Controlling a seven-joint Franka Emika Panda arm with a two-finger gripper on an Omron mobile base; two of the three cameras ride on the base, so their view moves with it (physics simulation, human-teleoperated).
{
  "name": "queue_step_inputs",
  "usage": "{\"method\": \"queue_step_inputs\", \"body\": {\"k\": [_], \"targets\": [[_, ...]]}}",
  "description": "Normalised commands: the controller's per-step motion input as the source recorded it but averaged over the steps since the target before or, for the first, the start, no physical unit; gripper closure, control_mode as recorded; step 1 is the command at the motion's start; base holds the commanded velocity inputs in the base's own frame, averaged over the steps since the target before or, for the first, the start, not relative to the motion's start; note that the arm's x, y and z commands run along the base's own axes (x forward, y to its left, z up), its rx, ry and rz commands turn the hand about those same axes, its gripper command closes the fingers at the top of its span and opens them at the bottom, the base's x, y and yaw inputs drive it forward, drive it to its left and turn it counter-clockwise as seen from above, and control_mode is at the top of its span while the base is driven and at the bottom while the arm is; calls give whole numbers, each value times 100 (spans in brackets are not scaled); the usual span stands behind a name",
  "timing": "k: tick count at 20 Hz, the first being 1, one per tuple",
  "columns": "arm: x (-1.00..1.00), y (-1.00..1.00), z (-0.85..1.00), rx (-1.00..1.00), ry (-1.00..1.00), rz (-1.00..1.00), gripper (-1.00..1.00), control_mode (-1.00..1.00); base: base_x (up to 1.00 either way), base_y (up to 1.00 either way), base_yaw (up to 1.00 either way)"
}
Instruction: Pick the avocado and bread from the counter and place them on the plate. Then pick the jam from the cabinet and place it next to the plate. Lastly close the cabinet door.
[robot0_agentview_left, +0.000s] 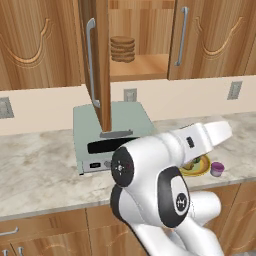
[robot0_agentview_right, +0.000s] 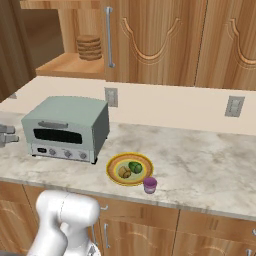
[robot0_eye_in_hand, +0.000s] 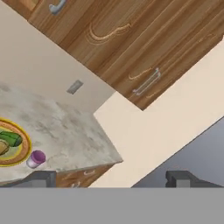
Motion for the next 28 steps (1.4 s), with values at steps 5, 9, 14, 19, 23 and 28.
{"method": "queue_step_inputs", "body": {"k": [5, 9, 14, 19, 23, 28], "targets": [[-2, 82, -2, 0, -8, -21, -100, -100, 0, 0, 0], [0, 68, 0, 0, 0, -21, -100, -100, 0, 0, 0], [0, 60, 0, 0, 7, -19, -100, -100, 0, 0, 0], [9, 60, 0, -1, 18, -13, -100, -100, 0, 0, 0], [29, 66, -1, -4, 26, -4, -100, -100, 0, 0, 0], [56, 54, -8, -6, 30, 0, -100, -100, 0, 0, 0]]}}
